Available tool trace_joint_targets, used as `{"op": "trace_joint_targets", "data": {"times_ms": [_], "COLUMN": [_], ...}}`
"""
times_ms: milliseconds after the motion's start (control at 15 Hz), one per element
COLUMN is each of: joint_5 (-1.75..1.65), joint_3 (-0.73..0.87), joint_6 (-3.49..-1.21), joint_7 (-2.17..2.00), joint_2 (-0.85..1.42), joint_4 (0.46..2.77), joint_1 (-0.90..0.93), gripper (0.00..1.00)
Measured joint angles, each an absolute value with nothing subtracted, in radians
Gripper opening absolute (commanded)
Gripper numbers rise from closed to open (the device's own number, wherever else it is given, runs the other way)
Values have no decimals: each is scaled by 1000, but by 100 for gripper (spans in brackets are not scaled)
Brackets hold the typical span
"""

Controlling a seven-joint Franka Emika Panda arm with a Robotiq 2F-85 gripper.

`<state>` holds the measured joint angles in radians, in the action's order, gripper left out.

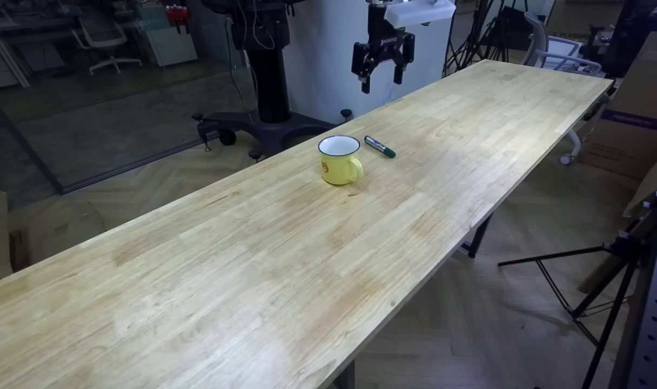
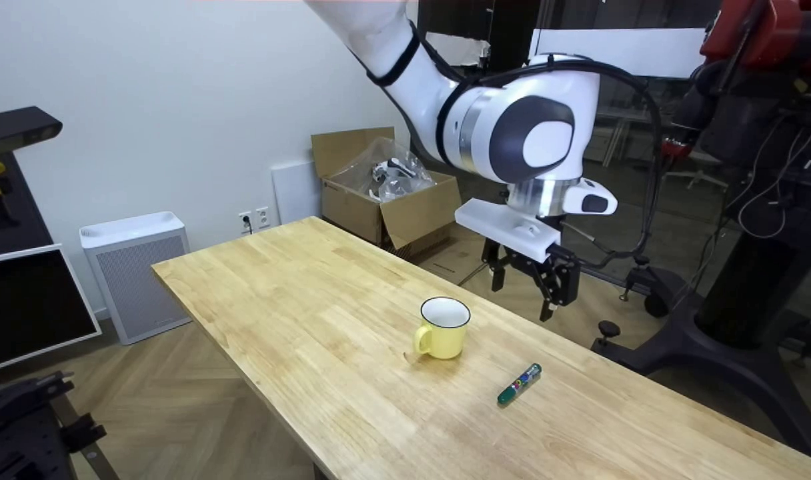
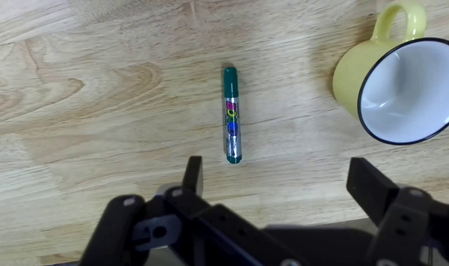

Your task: Pick up the pen from the table and put it in the yellow cup.

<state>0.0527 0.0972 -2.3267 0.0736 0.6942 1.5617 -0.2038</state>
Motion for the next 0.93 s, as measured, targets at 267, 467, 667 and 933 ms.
{"op": "trace_joint_targets", "data": {"times_ms": [267,467,667,933], "joint_5": [55,55,55,53], "joint_3": [97,96,96,96], "joint_6": [-2336,-2347,-2349,-2349], "joint_7": [94,119,141,178], "joint_2": [727,767,805,853], "joint_4": [1563,1560,1552,1521], "joint_1": [-212,-224,-236,-252], "gripper": [100,100,100,100]}}
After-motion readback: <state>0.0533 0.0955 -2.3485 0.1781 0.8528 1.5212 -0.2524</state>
